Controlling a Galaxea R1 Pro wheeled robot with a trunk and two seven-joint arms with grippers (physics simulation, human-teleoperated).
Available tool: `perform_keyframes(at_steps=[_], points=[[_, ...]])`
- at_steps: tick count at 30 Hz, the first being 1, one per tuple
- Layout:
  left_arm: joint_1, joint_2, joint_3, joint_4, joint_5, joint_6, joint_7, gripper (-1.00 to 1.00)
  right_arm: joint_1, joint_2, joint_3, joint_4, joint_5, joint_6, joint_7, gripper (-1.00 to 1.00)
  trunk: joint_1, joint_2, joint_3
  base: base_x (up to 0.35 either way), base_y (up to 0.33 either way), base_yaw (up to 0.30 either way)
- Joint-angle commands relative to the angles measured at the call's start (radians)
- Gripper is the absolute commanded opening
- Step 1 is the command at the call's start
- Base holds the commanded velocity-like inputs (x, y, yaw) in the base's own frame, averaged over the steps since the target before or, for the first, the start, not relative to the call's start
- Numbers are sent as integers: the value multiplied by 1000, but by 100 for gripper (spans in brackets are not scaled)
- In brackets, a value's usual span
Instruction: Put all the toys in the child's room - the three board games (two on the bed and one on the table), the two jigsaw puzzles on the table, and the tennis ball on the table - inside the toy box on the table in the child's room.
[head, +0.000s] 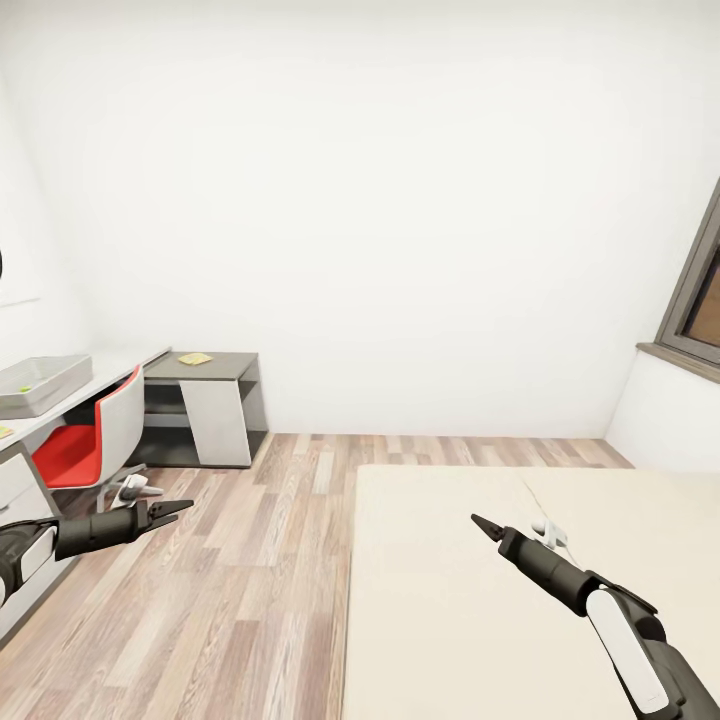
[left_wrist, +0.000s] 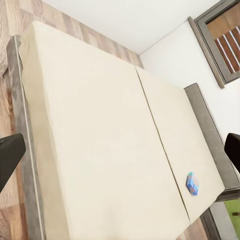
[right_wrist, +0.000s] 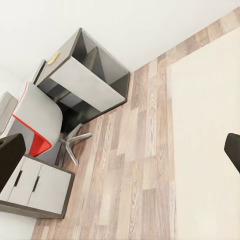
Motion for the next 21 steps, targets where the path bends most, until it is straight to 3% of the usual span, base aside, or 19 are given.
perform_keyframes(at_steps=[1,21], points=[[0,0,7,0,-4,10,-3,100,0,0,-2,0,-4,7,2,100,0,-1,0,-14,0,0],[0,0,7,0,-4,10,-3,100,0,0,-2,2,-4,7,1,100,0,-1,0,-2,0,0]])
